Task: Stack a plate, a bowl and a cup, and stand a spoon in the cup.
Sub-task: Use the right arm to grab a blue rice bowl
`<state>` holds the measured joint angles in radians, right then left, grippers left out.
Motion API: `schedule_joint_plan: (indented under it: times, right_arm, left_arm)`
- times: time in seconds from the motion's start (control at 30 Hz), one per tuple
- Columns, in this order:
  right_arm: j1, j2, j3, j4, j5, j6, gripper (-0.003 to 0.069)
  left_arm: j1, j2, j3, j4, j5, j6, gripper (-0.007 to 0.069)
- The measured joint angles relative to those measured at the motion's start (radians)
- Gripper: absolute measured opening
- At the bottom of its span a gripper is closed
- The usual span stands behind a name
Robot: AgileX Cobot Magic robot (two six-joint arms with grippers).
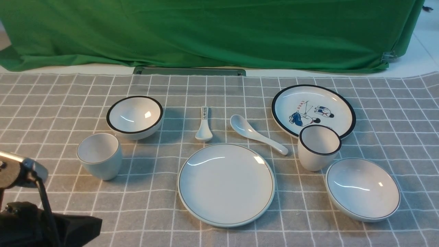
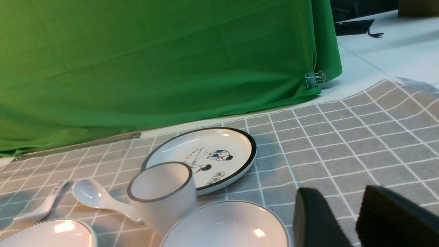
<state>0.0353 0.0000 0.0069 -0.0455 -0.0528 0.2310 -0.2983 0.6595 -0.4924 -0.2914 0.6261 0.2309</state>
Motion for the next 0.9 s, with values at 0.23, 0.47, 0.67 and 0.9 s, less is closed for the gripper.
schedule_joint_plan:
  times: [0.23, 0.47, 0.67, 0.9]
  right_arm:
    - [0.000, 0.000, 0.000, 0.000, -0.010, 0.043, 0.0242]
    - [0.000, 0.000, 0.000, 0.001, -0.054, 0.199, 0.0242]
    - [0.017, 0.007, -0.019, 0.001, -0.033, 0.260, 0.0185]
    - [0.233, 0.354, -0.447, -0.014, 0.609, 0.023, 0.0031]
  left_arm:
    - [0.000, 0.062, -0.017, -0.027, -0.077, 0.008, 0.0010]
    - [0.000, 0.119, -0.022, -0.029, -0.024, 0.015, 0.0010]
    - [0.000, 0.120, -0.032, -0.030, -0.037, 0.040, 0.0010]
    - [0.000, 0.188, -0.140, -0.026, 0.067, 0.075, 0.0010]
